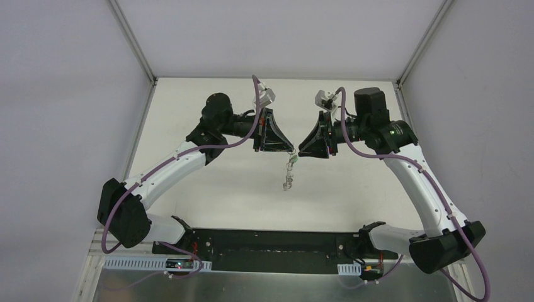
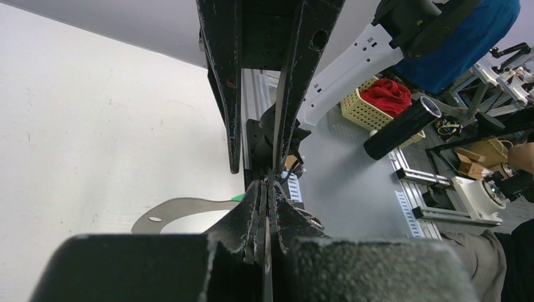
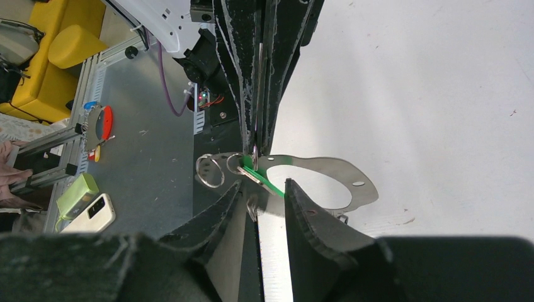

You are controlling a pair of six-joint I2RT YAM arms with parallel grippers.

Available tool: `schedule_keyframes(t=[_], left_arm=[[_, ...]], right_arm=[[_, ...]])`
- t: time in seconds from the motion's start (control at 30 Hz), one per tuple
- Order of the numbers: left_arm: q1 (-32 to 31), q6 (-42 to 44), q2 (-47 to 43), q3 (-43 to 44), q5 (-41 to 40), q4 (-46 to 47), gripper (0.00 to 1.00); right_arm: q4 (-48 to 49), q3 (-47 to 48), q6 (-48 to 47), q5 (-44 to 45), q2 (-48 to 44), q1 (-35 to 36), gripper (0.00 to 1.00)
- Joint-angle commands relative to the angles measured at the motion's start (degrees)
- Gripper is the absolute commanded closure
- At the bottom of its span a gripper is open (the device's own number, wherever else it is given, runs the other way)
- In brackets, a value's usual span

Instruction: Put the keys on the keyring

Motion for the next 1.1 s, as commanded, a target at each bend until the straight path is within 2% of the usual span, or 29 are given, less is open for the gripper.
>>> schedule_keyframes(t=[0.0, 0.8, 1.07], left_arm=[[0.4, -1.1, -1.5, 0.1, 0.6, 4.6, 1.0], [0.4, -2.4, -0.1, 0.1, 0.1, 6.0, 1.0], [0.4, -1.9, 0.0, -0.1, 0.1, 5.4, 1.0]], right_arm=[[-0.8, 2.7, -1.7, -1.1, -0.8, -0.2, 0.68], [1.5, 3.5, 0.7, -2.5, 2.0, 2.4, 0.69], [1.5, 3.8, 0.8, -2.2, 2.3, 2.7, 0.74]])
